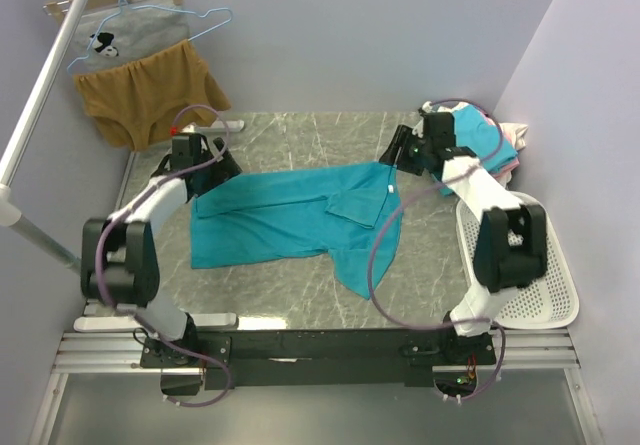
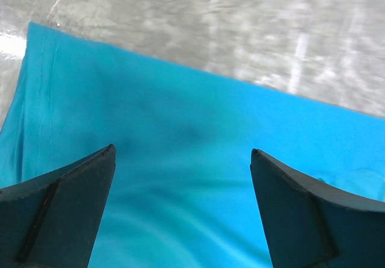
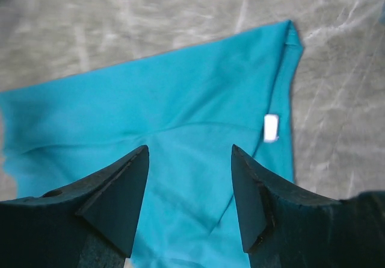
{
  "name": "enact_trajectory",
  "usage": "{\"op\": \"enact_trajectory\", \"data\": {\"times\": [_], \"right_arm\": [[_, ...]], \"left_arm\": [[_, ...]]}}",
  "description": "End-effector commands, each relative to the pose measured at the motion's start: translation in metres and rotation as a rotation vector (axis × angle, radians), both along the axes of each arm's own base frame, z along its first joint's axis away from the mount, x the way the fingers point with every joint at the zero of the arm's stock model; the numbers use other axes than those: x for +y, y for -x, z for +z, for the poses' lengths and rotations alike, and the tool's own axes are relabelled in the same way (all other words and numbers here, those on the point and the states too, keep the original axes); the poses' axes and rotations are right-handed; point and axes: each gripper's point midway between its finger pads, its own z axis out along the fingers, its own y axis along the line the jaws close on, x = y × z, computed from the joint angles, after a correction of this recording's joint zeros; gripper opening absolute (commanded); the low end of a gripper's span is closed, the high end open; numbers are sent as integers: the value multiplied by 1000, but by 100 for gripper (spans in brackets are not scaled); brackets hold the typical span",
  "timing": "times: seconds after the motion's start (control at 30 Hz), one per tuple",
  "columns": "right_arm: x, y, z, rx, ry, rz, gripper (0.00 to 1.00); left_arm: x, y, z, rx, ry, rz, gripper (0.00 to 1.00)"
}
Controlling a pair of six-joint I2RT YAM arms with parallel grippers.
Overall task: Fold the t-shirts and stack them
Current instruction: Fold the flattened tshirt in 1/3 of the way, then grap the side of the flattened tshirt closest away from the robot with both arms
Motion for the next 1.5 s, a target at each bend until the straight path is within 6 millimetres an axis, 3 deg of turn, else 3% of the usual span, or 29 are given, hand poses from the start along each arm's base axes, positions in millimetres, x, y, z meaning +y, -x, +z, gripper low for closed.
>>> {"op": "enact_trajectory", "data": {"times": [0.0, 0.03, 0.1, 0.13, 0.2, 0.23, 0.3, 0.33, 0.53, 0.8, 1.17, 1.3, 1.37, 1.47], "right_arm": [[6, 45, 15, -22, -47, 30, 64], [7, 68, -6, 41, -48, 30, 64], [16, 97, -10, 64, -58, 40, 64], [16, 120, -31, 122, -48, 40, 64], [16, 142, -34, 128, -47, 20, 64], [19, 162, -49, 166, -50, 32, 64], [22, 180, -46, 163, -74, 23, 65], [24, 194, -55, 185, -72, 29, 65], [25, 230, -64, 220, -102, -10, 65], [31, 250, -80, 270, -123, -10, 65], [37, 244, -89, 283, -114, 8, 65], [39, 242, -91, 297, -114, 16, 65], [40, 244, -93, 307, -118, 18, 65], [40, 250, -96, 334, -114, 14, 65]], "left_arm": [[17, 32, 27, -37, -77, 113, 99], [18, 47, 11, 2, -81, 117, 99], [17, 64, 8, 16, -60, 124, 99], [16, 81, -9, 58, -59, 125, 100], [14, 95, -9, 49, -39, 135, 99], [15, 109, -22, 76, -34, 144, 99], [16, 120, -20, 58, -17, 164, 99], [19, 131, -28, 83, -25, 183, 100], [34, 166, -37, 128, -29, 303, 100], [35, 190, -58, 230, -6, 374, 100], [35, 201, -89, 373, -24, 403, 99], [23, 213, -103, 433, 24, 369, 86], [17, 214, -100, 422, 60, 357, 68], [16, 214, -94, 396, 80, 365, 49]]}}
